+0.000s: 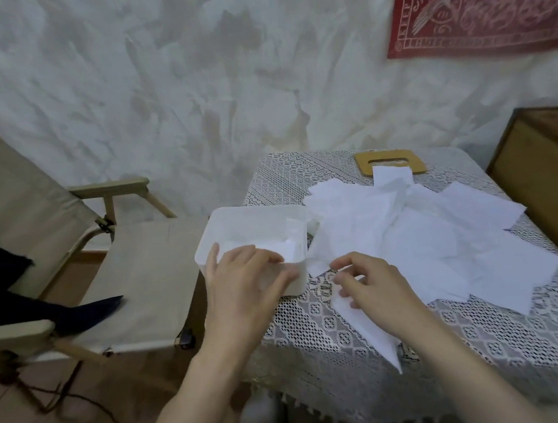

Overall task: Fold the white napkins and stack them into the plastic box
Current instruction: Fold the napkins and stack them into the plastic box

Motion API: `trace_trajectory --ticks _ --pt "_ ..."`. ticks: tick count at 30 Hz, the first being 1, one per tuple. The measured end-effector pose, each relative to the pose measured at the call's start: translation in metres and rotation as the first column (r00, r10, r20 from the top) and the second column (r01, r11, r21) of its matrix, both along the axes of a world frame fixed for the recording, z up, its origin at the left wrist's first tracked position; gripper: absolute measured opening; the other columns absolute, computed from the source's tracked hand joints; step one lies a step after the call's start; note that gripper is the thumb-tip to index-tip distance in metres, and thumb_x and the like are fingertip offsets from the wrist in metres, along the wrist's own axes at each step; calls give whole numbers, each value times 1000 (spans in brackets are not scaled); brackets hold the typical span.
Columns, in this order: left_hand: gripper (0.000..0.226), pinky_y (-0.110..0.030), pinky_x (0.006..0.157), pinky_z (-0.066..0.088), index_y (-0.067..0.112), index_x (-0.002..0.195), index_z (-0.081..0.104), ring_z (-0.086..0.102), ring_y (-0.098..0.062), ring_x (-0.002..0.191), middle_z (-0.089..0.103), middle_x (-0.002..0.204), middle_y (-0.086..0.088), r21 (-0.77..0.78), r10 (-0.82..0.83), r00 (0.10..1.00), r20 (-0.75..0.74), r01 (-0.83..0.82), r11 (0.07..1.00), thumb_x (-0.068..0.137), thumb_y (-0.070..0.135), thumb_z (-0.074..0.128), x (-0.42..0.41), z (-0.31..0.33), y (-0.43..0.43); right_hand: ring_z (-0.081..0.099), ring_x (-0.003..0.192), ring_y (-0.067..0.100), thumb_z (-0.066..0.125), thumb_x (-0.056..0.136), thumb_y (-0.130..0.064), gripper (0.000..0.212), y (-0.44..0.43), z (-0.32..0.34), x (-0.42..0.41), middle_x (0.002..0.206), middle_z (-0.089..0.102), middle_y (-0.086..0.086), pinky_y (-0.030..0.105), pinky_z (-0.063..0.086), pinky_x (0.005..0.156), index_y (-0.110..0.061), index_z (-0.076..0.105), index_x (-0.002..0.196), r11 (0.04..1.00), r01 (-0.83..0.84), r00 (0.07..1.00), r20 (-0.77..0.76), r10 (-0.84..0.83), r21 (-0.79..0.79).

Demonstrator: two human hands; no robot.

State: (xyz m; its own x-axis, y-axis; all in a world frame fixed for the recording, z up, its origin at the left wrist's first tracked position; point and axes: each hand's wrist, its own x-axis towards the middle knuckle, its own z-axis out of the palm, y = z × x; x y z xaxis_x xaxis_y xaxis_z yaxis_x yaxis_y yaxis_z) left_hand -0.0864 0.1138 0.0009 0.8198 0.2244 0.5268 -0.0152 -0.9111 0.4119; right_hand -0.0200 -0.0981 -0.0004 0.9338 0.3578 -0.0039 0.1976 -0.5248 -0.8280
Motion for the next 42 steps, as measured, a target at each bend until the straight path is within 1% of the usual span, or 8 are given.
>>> trace_trajectory --ticks 5,9,17,22,24,27,31,42 --pt "2 -51 120 13 23 89 74 67 -23 103 74 90 11 24 -42 996 83 40 999 88 22 72 6 -6 -5 62 96 -6 58 100 -32 16 -30 -6 -6 101 68 -25 23 48 79 -43 68 108 986 40 996 89 -26 -164" --pt "4 -52 122 10 21 87 73 66 -23 104 73 90 9 9 -45 996 78 44 999 89 18 71 26 -5 -8 63 95 1 59 99 -31 17 -47 -4 -6 100 68 -23 26 47 80 -39 69 110 973 45 993 114 -19 -227" --pt "5 -54 125 7 15 92 74 65 -29 107 74 92 2 1 -53 997 48 53 999 92 10 72 58 3 -8 56 89 -1 60 98 -31 17 -72 -5 7 100 64 -18 6 33 68 -34 67 113 931 -2 989 135 55 -366" --pt "25 -60 116 32 14 110 73 57 -35 124 69 115 -6 91 -89 987 136 77 993 85 13 79 58 -8 -21 54 95 6 63 94 -31 28 -73 -4 19 108 62 -14 24 36 76 -31 66 121 904 -42 986 129 107 -426" --pt "22 -46 99 45 15 108 72 57 -29 113 68 112 -4 149 -168 965 200 140 979 87 15 78 53 -15 -42 54 95 9 64 92 -35 30 -72 -6 23 104 58 -14 27 36 79 -31 65 122 900 -48 988 114 108 -433" --pt "17 -41 83 50 19 107 71 59 -25 100 70 105 2 171 -275 957 87 258 951 91 24 69 50 -28 -69 57 93 12 66 91 -39 32 -71 -9 26 98 59 -13 30 39 77 -30 66 121 914 -31 992 102 79 -404" --pt "13 -39 78 51 23 106 74 61 -23 98 70 102 6 73 -304 947 -103 312 947 95 29 70 52 -41 -80 58 92 14 66 92 -46 37 -69 -13 27 90 57 -14 30 40 76 -30 62 125 926 3 993 112 42 -377" --pt "12 -38 79 48 25 101 76 57 -16 95 64 95 10 -54 -325 929 -176 321 946 97 27 65 52 -41 -82 56 84 9 69 89 -42 14 -57 -9 29 89 59 -12 26 39 67 -35 66 102 909 -168 974 78 213 -381"
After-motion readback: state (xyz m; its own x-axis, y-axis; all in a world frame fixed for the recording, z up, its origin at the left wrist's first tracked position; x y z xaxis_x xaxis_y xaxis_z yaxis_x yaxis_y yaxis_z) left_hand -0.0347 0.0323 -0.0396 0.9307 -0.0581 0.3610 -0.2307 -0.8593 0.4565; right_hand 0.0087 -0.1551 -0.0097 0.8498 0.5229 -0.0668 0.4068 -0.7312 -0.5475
